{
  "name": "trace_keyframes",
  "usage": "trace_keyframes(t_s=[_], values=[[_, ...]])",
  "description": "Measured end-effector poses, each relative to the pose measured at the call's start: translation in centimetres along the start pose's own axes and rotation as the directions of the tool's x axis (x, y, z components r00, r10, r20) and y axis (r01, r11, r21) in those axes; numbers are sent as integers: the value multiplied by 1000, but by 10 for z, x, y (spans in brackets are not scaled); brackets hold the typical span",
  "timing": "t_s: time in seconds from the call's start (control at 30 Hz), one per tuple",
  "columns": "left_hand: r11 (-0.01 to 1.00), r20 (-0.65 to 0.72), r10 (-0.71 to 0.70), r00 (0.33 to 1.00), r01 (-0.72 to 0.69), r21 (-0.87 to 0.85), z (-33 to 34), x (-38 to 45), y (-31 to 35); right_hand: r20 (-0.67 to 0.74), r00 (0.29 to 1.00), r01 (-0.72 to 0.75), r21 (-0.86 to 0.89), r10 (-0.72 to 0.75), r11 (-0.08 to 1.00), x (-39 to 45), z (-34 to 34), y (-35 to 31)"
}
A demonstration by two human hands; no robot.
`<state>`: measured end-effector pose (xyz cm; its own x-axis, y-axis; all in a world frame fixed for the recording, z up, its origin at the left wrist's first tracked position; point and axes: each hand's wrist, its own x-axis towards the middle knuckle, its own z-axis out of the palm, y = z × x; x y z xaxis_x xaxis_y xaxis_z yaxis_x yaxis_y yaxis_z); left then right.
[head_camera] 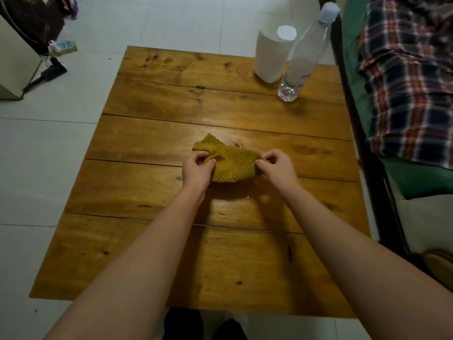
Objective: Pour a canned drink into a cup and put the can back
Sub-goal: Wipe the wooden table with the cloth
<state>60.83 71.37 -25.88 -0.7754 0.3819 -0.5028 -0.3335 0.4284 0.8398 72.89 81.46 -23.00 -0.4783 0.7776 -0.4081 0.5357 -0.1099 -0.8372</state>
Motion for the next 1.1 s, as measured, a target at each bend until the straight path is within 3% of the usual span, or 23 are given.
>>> trace_keyframes(t_s=[0.2,0.37,0.6,0.83,0.97,1.1], values=[[999,160,30,987,-33,16,44,-24,14,-112,994,-1,-12,0,1000,-8,-45,16],[995,241,82,967,-68,-66,70,-29,18,-171,985,26,-53,-34,998,-6,-68,38],[998,167,33,985,-43,54,74,-13,-4,-133,990,14,-276,-53,961,-1,-67,70],[949,118,116,986,-145,279,69,12,-14,-135,983,22,-580,-123,814,11,-49,78],[819,146,264,953,-301,489,56,19,-18,-97,952,138,-712,-292,689,14,-36,71],[560,171,408,897,-394,729,28,24,-30,159,915,370,-695,-369,617,24,-20,61]])
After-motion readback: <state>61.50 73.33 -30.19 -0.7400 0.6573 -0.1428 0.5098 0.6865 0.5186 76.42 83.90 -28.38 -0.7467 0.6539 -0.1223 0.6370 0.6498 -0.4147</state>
